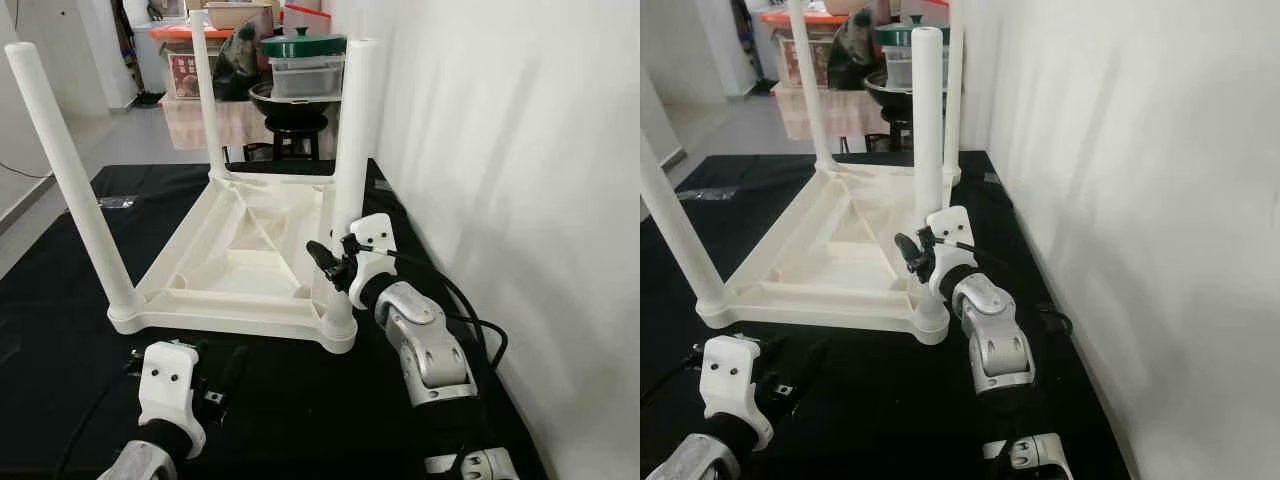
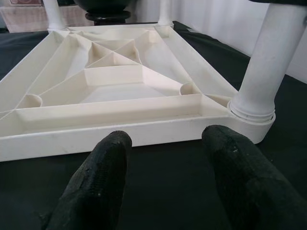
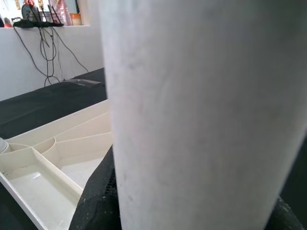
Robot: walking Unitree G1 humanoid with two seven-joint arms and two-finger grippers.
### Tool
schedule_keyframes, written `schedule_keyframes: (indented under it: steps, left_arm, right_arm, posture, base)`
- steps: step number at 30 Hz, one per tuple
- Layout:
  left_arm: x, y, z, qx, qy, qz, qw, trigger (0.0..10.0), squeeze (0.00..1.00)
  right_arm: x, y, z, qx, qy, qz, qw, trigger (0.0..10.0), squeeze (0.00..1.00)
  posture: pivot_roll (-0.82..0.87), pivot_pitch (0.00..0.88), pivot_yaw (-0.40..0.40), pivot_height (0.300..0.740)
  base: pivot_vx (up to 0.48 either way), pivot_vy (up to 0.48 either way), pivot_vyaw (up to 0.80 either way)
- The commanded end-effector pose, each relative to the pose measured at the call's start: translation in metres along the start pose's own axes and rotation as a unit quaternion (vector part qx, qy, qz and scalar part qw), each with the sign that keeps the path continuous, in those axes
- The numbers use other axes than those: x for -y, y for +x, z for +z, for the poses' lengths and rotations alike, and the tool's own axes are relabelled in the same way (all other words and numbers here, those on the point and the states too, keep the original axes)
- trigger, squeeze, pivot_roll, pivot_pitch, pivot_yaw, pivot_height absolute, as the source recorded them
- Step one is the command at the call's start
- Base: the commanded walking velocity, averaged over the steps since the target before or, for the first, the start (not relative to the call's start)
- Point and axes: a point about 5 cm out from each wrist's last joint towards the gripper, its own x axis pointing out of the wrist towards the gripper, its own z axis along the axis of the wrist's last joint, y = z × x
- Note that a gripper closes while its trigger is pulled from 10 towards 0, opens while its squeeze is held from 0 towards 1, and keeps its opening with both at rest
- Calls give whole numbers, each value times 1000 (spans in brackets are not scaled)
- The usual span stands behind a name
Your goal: Building children table
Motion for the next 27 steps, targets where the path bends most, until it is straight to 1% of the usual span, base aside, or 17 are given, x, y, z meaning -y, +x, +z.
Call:
schedule_keyframes:
  steps: [1, 3, 4, 5, 6, 8, 9, 10, 13, 15, 16, 17, 18, 19, 21, 24, 27]
  left_arm:
    - [-2, -1, -1, -6, -1, 1, 1000, 10000, 0]
    - [-2, -1, -1, -6, -1, 3, 1000, 10000, 0]
    - [-2, 0, -1, -6, 0, 3, 1000, 10000, 0]
    - [-2, 0, -1, -6, 0, 3, 1000, 10000, 0]
    - [-2, 0, -1, -6, 0, 2, 1000, 10000, 0]
    - [-1, 0, -2, -6, 0, 1, 1000, 10000, 0]
    - [-1, 1, -2, -6, 0, 1, 1000, 10000, 0]
    - [-1, 1, -2, -6, 0, 1, 1000, 10000, 0]
    - [0, 1, -2, -5, 0, 2, 1000, 10000, 0]
    - [0, 1, -2, -5, 0, 2, 1000, 10000, 0]
    - [0, 2, -1, -3, -1, 2, 1000, 10000, 0]
    - [0, 3, -1, -3, -1, 2, 1000, 10000, 0]
    - [0, 3, -1, -3, -1, 2, 1000, 10000, 0]
    - [0, 3, -1, -2, -2, 2, 1000, 10000, 0]
    - [0, 3, -1, -2, -2, 2, 1000, 10000, 0]
    - [1, 3, -1, -1, -2, 2, 1000, 10000, 0]
    - [2, 3, -1, -2, -2, 1, 1000, 10000, 0]
  right_arm:
    - [-2, -3, -38, -97, 9, 2, 995, 0, 0]
    - [-3, -2, -39, -102, 15, 14, 995, 0, 0]
    - [-3, -1, -38, -104, 17, 24, 994, 3176, 0]
    - [-3, -1, -38, -104, 17, 24, 994, 3176, 0]
    - [-5, -1, -35, -103, 10, 35, 994, 10000, 0]
    - [-5, 0, -32, -99, 5, 41, 994, 10000, 0]
    - [-6, 1, -22, -78, -2, 57, 995, 10000, 1000]
    - [-6, 1, -22, -78, -2, 57, 995, 10000, 1000]
    - [-3, 4, -5, -44, -3, 140, 989, 10000, 1000]
    - [-3, 4, -5, -44, -3, 140, 989, 10000, 1000]
    - [2, 4, 4, -27, -17, 193, 981, 10000, 0]
    - [9, 4, 11, -22, -21, 239, 970, 10000, 0]
    - [9, 4, 11, -22, -21, 239, 970, 10000, 0]
    - [16, 5, 18, -15, -49, 271, 961, 10000, 0]
    - [16, 5, 18, -15, -49, 271, 961, 10000, 0]
    - [27, 8, 27, -16, -72, 327, 942, 10000, 0]
    - [29, 10, 29, -22, -76, 344, 936, 10000, 0]
  posture:
    - [31, 0, -39, 740]
    - [31, 0, -40, 740]
    - [28, 0, -40, 740]
    - [28, 0, -40, 740]
    - [30, 0, -43, 740]
    - [31, 0, -43, 740]
    - [40, 0, -49, 740]
    - [40, 0, -49, 740]
    - [48, 0, -51, 740]
    - [48, 0, -51, 740]
    - [52, 0, -56, 740]
    - [55, 0, -61, 740]
    - [55, 0, -61, 740]
    - [57, 0, -61, 740]
    - [57, 0, -61, 740]
    - [62, 0, -63, 740]
    - [69, 0, -65, 740]
  base:
    - [0, 0, 0]
    - [0, 0, 0]
    - [0, 0, 0]
    - [0, 0, 0]
    - [0, 0, 0]
    - [0, 0, 0]
    - [0, 0, 0]
    - [0, 0, 0]
    - [0, 0, 0]
    - [0, 0, 0]
    - [0, 0, 0]
    - [0, 0, 0]
    - [0, 0, 0]
    - [0, 0, 0]
    - [0, 0, 0]
    - [0, 0, 0]
    - [0, 0, 0]
